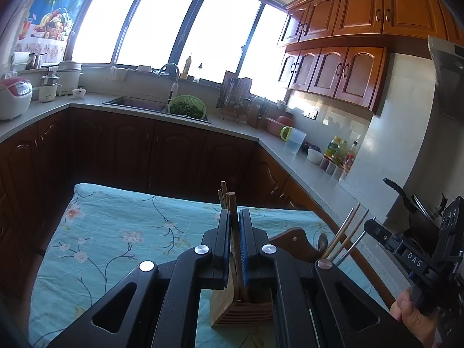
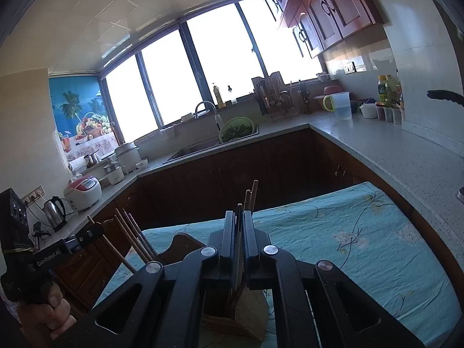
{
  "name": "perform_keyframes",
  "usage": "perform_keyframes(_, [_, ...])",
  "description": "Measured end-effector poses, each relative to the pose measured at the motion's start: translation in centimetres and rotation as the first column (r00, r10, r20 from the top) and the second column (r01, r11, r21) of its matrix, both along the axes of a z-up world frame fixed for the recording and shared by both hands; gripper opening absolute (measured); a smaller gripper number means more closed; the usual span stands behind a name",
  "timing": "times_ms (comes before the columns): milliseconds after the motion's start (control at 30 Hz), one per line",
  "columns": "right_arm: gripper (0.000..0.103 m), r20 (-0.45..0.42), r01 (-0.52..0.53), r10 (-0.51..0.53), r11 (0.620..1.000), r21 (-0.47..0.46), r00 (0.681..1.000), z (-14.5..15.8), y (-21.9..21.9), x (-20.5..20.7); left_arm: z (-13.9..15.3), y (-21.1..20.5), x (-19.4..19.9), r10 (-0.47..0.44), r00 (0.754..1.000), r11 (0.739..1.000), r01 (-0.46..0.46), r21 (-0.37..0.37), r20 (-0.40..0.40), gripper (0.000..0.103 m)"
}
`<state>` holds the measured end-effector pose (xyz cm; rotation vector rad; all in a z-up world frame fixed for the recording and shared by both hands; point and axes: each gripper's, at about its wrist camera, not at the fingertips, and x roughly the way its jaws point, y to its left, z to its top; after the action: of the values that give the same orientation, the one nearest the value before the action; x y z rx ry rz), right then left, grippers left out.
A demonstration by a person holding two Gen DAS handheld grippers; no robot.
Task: Organize utensils
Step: 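Open both tools to release the chopsticks into the holder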
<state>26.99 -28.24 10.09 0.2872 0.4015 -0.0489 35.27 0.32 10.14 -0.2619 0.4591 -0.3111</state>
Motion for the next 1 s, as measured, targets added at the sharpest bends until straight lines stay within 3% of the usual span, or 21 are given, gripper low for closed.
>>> perform_keyframes(767, [0.009,-0.023,0.006,-0.006,1.000,0.029,1.000,-0.29,-0.85,0.39,-0.29,-0.61,-0.48,0.014,1.000,1.000,-0.013,0.026,-0.021,0.005])
perform_keyframes(933, [0.011,-0.024,0.010,-0.009,0.999,0.033,1.000,-0.24,-0.73,0.17,-0.32,-0.43,-0.48,0.019,0.999,1.000,-0.018,0.016,-0.044,0.013])
perform_keyframes(1000, [0.023,-0.017,0.012,-0.011,0.999,0.046,1.000,-0.06,-0.92,-0.27,-0.14,-0.22,-0.88,0.032,0.999,0.999,-0.032,0.007,-0.039,0.026])
